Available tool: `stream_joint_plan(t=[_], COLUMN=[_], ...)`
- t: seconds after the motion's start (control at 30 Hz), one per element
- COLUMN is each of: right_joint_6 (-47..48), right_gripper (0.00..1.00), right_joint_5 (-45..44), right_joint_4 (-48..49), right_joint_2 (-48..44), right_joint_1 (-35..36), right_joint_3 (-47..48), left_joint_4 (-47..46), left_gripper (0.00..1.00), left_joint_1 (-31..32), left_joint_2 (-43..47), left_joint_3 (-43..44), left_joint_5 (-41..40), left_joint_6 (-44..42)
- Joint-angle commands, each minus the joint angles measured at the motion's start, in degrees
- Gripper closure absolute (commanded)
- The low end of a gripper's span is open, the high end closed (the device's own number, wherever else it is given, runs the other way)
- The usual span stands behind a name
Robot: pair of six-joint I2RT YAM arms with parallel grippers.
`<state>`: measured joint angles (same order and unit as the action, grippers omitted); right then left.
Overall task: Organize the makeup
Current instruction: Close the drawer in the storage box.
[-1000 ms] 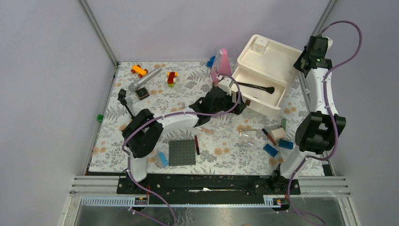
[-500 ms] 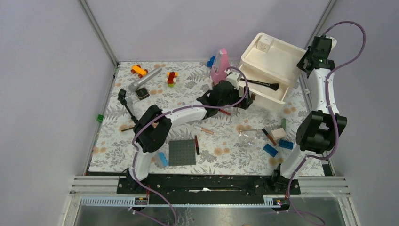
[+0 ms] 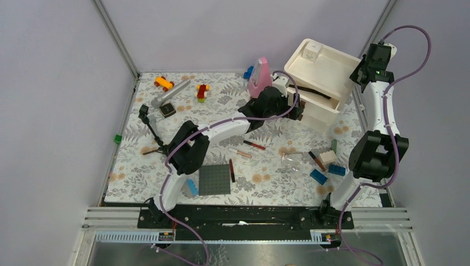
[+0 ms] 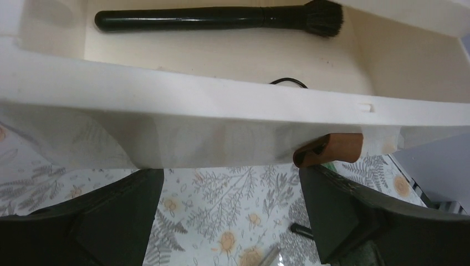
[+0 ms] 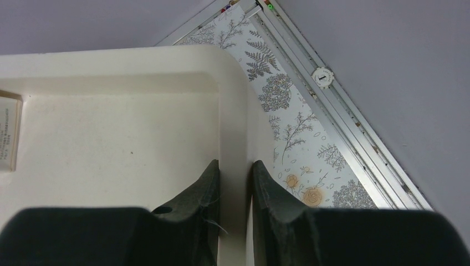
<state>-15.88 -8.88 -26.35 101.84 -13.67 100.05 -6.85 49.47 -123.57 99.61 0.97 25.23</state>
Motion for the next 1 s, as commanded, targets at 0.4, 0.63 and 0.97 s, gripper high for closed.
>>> stream_joint_plan(t=[0.4,0.63,0.97], right_joint_6=[-3.6,-3.6,-3.6], right_gripper=[1.0,1.0,1.0], right_joint_5=[12.2,12.4,12.5], right_joint_4=[-2.6,-2.7,-2.4], right_joint_2=[-1.3,-1.4,-1.2], right_joint_1=[1.9,1.9,1.9], right_joint_3=[-2.1,-2.2,-2.5], left_joint_4=[-18.3,-17.0,-28.0], left_gripper=[0.01,0.01,0.01], left_joint_1=[-1.5,-1.6,-1.5], left_joint_2=[-7.5,-8.1,1.5], left_joint_3=[14.9,14.6,-6.3], left_joint_5=[-6.5,-7.1,-5.6], left_joint_6=[-7.0,-9.7,-7.9])
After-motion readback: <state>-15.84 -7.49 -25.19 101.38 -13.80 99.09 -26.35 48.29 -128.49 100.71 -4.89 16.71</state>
